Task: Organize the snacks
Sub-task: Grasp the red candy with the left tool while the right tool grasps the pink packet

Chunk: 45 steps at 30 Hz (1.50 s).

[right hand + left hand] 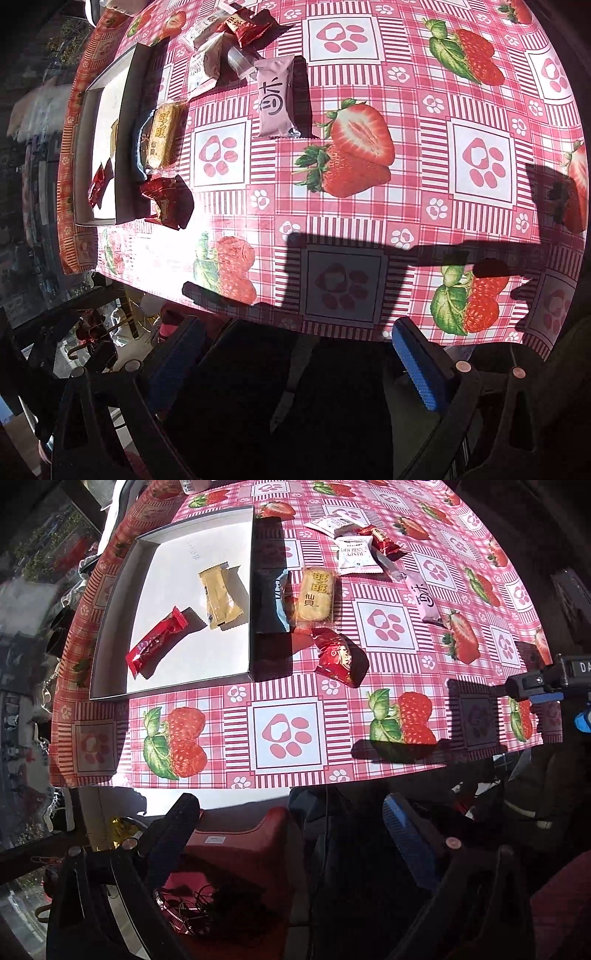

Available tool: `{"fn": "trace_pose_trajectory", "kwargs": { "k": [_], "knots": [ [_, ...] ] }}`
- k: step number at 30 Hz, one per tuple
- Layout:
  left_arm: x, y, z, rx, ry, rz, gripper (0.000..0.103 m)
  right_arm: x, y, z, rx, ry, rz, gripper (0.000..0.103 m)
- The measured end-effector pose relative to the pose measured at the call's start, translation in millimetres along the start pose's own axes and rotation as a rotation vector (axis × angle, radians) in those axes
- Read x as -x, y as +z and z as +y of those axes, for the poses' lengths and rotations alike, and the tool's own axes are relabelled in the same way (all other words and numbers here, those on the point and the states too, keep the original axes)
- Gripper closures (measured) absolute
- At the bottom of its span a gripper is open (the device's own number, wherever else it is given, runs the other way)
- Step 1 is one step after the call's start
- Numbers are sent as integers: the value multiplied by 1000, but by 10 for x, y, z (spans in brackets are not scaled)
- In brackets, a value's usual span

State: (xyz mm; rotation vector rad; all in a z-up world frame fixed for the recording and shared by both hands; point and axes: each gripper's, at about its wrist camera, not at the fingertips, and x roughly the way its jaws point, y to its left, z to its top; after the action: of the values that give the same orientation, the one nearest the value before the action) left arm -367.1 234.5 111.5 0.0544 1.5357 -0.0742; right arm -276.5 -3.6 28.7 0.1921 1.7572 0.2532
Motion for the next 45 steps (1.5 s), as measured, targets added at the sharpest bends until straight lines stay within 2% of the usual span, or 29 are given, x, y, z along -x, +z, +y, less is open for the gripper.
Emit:
{"fn": "trace_pose_trajectory", "kwargs": {
  "k": [5, 9, 12, 17, 20, 24, 27, 30, 33, 36, 38, 40, 41, 42, 43, 44, 45],
  "knots": [
    [-242, 568, -56, -60, -59, -9, 2, -167, 427, 114, -77, -59, -13, 1],
    [-491, 909, -106, -92, -105, 20, 2, -209, 677, 112, -120, -87, -30, 1],
    [-682, 1054, -196, -117, -56, 54, 2, -243, 848, 104, -123, -126, -35, 1],
    [-885, 1136, -258, -66, -33, 89, 2, -299, 1106, 157, -80, -174, -59, 1],
    [-976, 1158, -253, -4, 17, 101, 2, -412, 1278, 220, -18, -222, -48, 1],
    [-1083, 1140, -242, 92, -4, 126, 2, -479, 1438, 224, 24, -263, -16, 0],
    [-1195, 1092, -275, 96, 27, 157, 3, -453, 1484, 205, 26, -262, -12, 0],
    [-1185, 1104, -290, 102, 34, 143, 2, -430, 1518, 182, 23, -264, -9, 0],
    [-1179, 1146, -333, 90, 35, 139, 2, -544, 1626, 268, 34, -267, 37, 0],
    [-1135, 1147, -383, 60, 31, 143, 9, -558, 1696, 309, 57, -268, 41, 1],
    [-1093, 1197, -508, 30, 16, 140, 20, -521, 1670, 320, 86, -286, 25, 9],
    [-1044, 1213, -632, -10, 16, 132, 40, -466, 1633, 308, 98, -289, 11, 20],
    [-1022, 1217, -675, -31, 18, 128, 48, -433, 1630, 296, 97, -288, 3, 31],
    [-1000, 1227, -729, -54, 18, 124, 67, -394, 1629, 285, 96, -286, -6, 45],
    [-997, 1236, -785, -73, 20, 127, 72, -357, 1631, 279, 98, -284, -15, 55],
    [-997, 1248, -806, -85, 25, 131, 72, -332, 1636, 276, 103, -276, -19, 74],
    [-993, 1261, -807, -88, 20, 134, 73, -314, 1622, 279, 103, -267, -16, 75]
  ]
}}
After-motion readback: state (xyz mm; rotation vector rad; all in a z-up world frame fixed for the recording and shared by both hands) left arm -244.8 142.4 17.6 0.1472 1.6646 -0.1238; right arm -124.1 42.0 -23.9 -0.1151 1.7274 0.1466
